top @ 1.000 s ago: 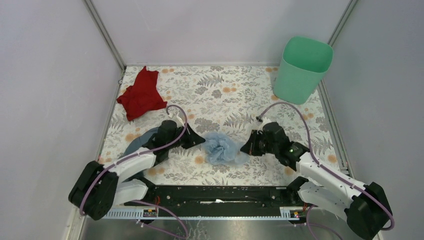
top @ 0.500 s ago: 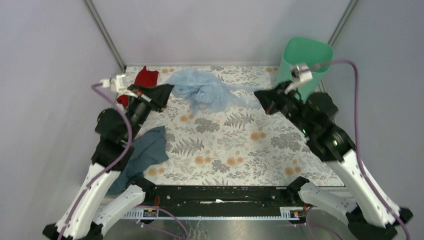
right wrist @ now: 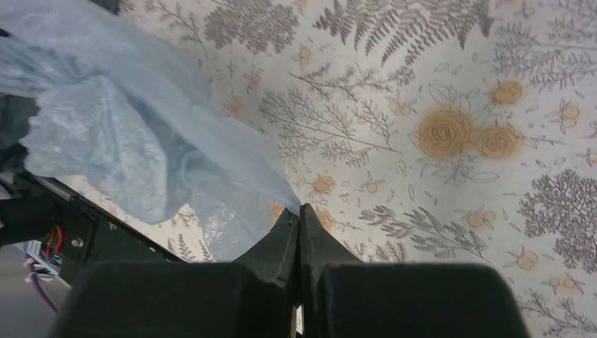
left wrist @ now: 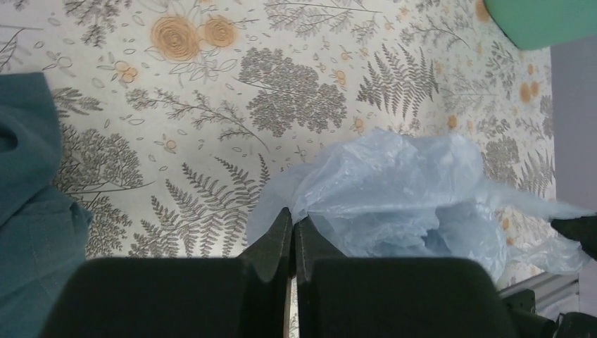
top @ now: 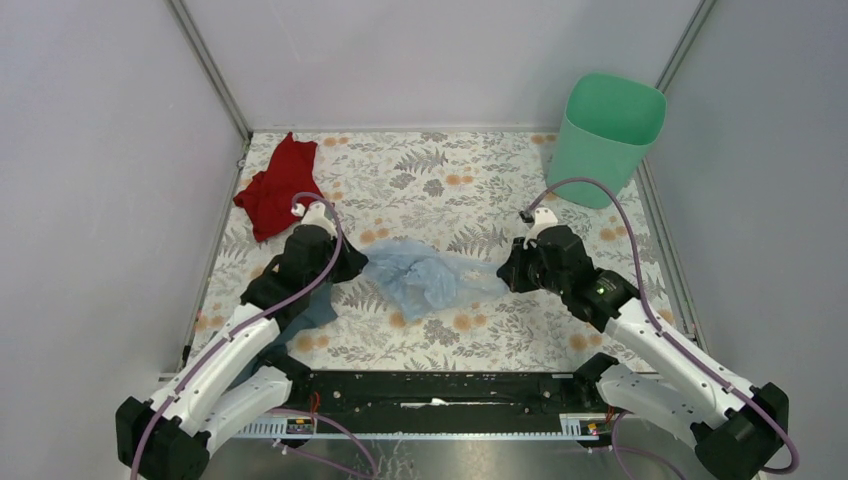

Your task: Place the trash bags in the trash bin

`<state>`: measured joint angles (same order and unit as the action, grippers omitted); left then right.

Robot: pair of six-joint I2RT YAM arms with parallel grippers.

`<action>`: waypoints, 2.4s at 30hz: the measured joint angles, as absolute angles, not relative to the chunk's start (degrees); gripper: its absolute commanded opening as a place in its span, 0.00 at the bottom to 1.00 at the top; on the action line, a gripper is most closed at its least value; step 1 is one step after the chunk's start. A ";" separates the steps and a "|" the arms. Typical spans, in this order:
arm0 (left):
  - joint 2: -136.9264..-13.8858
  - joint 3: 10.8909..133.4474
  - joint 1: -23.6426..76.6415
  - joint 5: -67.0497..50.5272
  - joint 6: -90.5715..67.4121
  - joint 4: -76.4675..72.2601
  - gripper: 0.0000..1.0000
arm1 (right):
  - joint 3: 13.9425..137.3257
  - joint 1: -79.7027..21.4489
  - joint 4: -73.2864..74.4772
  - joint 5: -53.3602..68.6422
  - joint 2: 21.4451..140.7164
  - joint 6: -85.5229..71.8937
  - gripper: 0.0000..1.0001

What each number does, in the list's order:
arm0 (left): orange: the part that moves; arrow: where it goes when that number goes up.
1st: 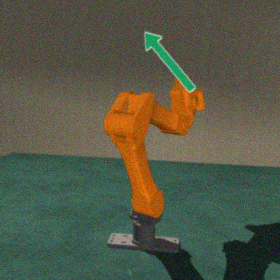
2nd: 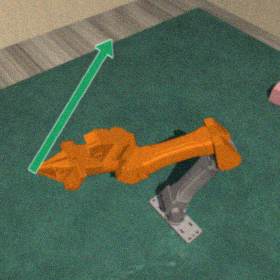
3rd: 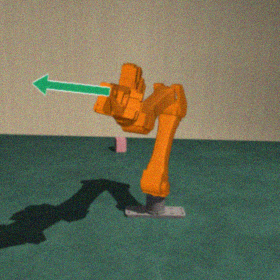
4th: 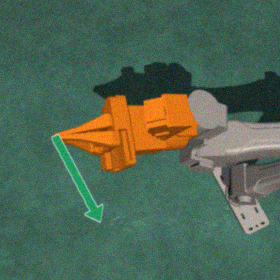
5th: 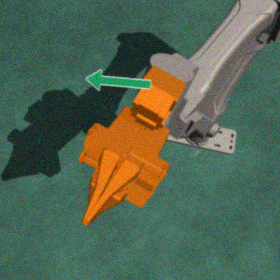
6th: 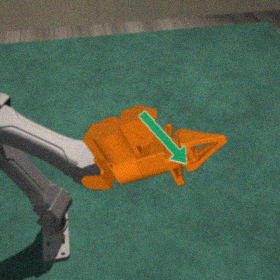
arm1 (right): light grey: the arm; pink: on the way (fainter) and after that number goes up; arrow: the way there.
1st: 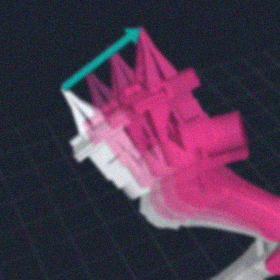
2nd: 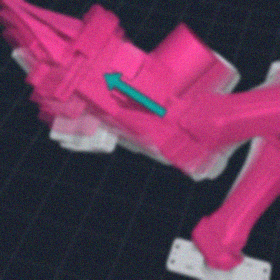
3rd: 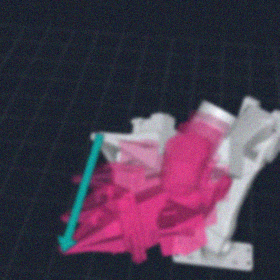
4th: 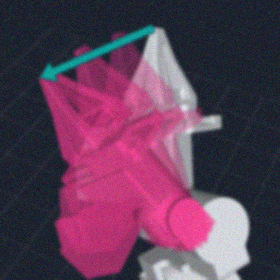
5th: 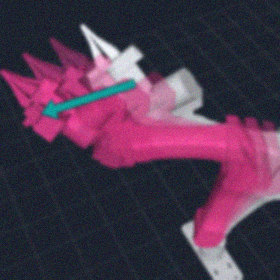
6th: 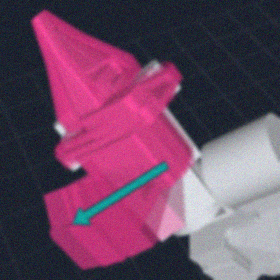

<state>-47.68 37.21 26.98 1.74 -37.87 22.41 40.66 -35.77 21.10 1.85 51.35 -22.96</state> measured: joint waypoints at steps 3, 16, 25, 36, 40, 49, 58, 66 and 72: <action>-49.30 39.07 26.89 -0.62 -37.12 22.39 0.64 | 41.74 -35.77 20.29 2.59 50.76 -23.03 0.00; -47.62 39.03 27.44 -9.65 -37.89 19.44 0.99 | 43.09 -35.73 24.38 -9.02 50.74 -30.48 0.00; -54.46 32.34 45.84 -6.31 -44.53 13.32 0.99 | 41.91 -35.73 23.33 -8.71 48.47 -31.62 0.00; -78.85 44.58 50.65 9.61 -40.10 11.00 0.79 | 39.99 -35.73 22.98 -6.28 45.06 -31.99 0.00; -78.85 44.53 50.68 11.70 -40.03 8.64 0.63 | 38.02 -35.73 22.33 -6.07 43.72 -32.05 0.00; -79.00 44.80 49.01 17.06 -38.68 8.95 0.00 | 33.93 -35.73 21.23 -5.96 44.34 -32.10 0.00; -59.29 41.19 41.74 21.63 -39.00 11.40 0.00 | 33.34 -35.64 20.03 -8.21 48.21 -30.92 0.00; -54.24 64.95 32.75 10.31 -32.23 11.14 0.00 | 79.68 -35.14 23.70 -6.76 67.46 -20.58 0.03; -38.30 53.63 34.02 8.93 -33.26 -0.10 0.00 | 62.85 -34.83 7.33 -3.36 49.10 -18.57 0.00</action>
